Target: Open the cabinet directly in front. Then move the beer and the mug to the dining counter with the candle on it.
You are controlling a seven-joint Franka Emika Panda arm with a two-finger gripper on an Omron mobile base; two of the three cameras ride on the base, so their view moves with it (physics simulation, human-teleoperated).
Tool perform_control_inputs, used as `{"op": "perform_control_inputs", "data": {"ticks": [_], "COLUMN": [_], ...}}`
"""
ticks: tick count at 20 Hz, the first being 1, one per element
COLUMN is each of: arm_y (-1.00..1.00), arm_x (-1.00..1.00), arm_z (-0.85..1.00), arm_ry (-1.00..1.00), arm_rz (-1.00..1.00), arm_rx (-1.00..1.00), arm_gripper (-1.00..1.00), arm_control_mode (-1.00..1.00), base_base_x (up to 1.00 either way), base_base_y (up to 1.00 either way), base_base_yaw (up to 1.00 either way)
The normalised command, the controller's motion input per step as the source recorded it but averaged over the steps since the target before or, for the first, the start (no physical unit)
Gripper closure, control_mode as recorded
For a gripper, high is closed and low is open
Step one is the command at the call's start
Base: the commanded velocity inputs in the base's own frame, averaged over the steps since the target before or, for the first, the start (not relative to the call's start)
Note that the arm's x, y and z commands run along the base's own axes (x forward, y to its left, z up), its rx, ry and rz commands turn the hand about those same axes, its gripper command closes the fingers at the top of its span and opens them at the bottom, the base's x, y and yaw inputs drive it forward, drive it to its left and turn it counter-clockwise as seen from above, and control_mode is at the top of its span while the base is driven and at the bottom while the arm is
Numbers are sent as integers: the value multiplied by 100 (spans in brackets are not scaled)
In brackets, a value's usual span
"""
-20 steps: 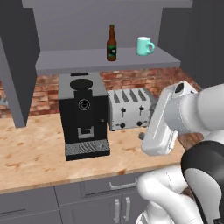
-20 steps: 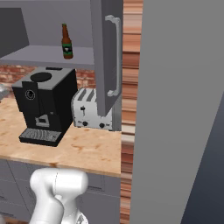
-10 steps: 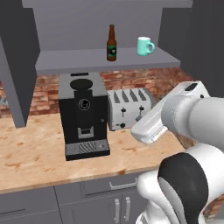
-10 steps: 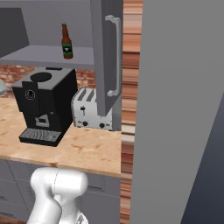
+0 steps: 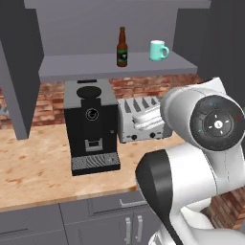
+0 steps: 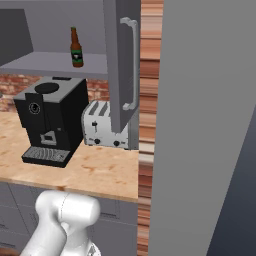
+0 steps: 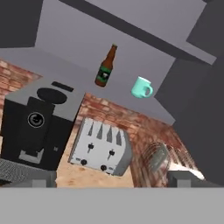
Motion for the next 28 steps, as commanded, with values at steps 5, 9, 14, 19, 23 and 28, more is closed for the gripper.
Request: {"op": "perform_control_inputs", "data": {"ticks": [5,9,14,19,23,28], "arm_y": [-35,-74,-46,-4,0,7], "arm_x": [6,27,21,28,41,40], "arm_z": [9,3,26,40,20,3], "arm_ry": [-7,-2,0,0,2,0], "arm_rz": [0,7,3,0,-1,0], "arm_rx": [9,25,28,17,0,0], "arm_gripper": [-100,-100,-100,-100,-100,-100], "arm_control_mode": [-100,-100,-100,-100,-100,-100], "base_base_x": [0,0,0,0,0,0], "base_base_y": [0,0,0,0,0,0], "base_base_yaw": [0,0,0,0,0,0]}}
